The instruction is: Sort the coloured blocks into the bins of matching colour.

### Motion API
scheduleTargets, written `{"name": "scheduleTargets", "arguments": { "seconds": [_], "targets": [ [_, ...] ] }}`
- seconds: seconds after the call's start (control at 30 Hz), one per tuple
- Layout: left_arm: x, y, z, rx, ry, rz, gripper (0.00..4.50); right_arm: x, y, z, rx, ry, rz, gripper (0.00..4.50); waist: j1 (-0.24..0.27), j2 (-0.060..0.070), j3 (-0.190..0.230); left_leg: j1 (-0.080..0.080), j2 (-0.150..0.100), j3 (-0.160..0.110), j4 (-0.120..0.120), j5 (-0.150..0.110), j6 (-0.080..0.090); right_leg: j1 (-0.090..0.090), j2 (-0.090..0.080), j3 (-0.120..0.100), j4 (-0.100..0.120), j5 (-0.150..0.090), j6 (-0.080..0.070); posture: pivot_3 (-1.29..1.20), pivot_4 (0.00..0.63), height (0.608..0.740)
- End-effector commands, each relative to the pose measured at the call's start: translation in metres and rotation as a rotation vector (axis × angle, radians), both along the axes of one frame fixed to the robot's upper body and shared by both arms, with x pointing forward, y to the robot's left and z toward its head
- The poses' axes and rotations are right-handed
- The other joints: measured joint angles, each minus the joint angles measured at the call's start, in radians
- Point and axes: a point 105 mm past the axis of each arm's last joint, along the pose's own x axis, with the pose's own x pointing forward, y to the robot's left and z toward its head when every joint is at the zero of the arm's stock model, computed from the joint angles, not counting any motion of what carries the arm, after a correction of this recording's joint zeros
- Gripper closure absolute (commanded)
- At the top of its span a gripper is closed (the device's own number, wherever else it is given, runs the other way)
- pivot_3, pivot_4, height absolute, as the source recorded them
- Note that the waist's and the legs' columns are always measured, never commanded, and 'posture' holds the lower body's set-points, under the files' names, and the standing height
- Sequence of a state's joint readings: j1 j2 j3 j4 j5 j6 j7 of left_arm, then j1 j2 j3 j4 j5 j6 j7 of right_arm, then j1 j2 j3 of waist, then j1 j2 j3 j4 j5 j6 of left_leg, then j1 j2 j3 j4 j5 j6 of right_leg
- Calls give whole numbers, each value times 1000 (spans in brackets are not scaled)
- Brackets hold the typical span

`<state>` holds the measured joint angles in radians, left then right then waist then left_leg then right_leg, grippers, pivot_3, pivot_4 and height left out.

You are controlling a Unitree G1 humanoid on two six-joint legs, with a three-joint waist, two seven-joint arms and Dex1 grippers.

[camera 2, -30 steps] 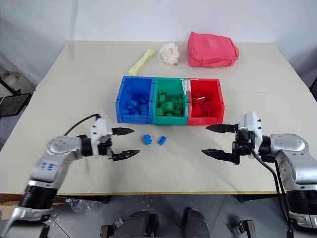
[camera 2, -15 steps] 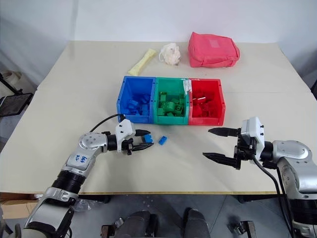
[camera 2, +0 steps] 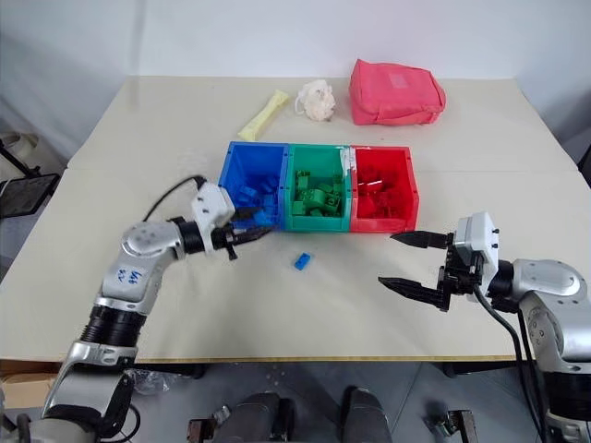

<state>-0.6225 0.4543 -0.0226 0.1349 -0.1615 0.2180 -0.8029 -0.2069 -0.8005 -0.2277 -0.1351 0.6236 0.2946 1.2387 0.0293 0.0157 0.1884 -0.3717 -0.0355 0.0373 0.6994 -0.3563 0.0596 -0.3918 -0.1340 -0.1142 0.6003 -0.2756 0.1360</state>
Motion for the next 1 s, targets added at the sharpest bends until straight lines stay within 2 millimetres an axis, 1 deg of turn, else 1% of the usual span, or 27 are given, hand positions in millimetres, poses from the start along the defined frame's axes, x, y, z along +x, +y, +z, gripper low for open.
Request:
{"name": "scheduleTargets", "arguments": {
  "seconds": [0.03,0.1,0.13,0.17,0.27,0.3,0.37,0.53,0.6,0.73,0.8,0.87,1.0],
  "targets": [
    [25,20,37,-45,-128,182,3022,1,0,10,24,-39,4,0,2,0,0,0,0,0,0,0,0,0,0,0,0,0,0,0,150,740],
    [38,27,43,-56,-161,251,2288,2,1,10,25,-40,5,0,4,0,0,0,0,0,0,0,0,0,0,0,0,0,0,0,150,740],
    [40,26,42,-62,-157,251,2068,3,1,10,25,-40,5,0,3,0,0,0,0,0,0,0,0,0,0,0,0,0,0,0,150,740],
    [41,25,41,-66,-153,247,1752,3,1,10,25,-41,5,0,2,0,0,0,-1,0,0,0,0,0,0,0,0,0,0,0,150,740],
    [37,9,34,-68,-126,158,859,5,1,10,25,-44,6,0,3,0,0,0,-1,0,-1,0,0,0,0,-1,0,0,0,0,150,740],
    [35,6,34,-75,-117,137,506,5,1,11,25,-46,5,0,3,-1,0,-1,-1,0,-1,0,0,-1,0,-2,0,0,0,0,150,740],
    [34,5,35,-82,-112,125,11,5,1,11,24,-46,5,0,4,-2,1,-1,-1,0,-1,0,0,0,0,-2,0,0,0,0,150,740],
    [29,13,38,-77,-124,117,11,5,-1,10,19,-41,6,0,-1,-2,1,-1,0,0,0,0,0,0,0,-2,0,0,0,0,150,740],
    [21,18,36,-57,-120,86,11,6,-1,10,16,-38,7,0,-3,-2,1,-1,0,0,0,0,0,0,0,-2,0,0,0,0,150,740],
    [1,35,23,11,-73,37,11,8,-1,9,9,-33,16,0,-7,-1,1,0,0,0,-1,0,0,-1,1,-1,0,0,0,0,150,740],
    [-11,48,13,55,-33,17,11,8,-2,8,3,-27,24,0,-6,-1,1,0,1,0,-1,0,0,-1,1,-1,0,0,0,0,150,740],
    [-25,67,1,104,31,-3,11,8,-2,8,0,-20,36,0,-8,-1,1,0,1,0,-1,0,0,-1,1,-1,0,0,0,0,150,740],
    [-50,96,-13,135,115,-32,11,8,-2,5,-9,-7,57,0,-5,-1,1,0,1,0,-1,0,0,-1,0,0,-1,0,0,0,150,740]
  ]
}}
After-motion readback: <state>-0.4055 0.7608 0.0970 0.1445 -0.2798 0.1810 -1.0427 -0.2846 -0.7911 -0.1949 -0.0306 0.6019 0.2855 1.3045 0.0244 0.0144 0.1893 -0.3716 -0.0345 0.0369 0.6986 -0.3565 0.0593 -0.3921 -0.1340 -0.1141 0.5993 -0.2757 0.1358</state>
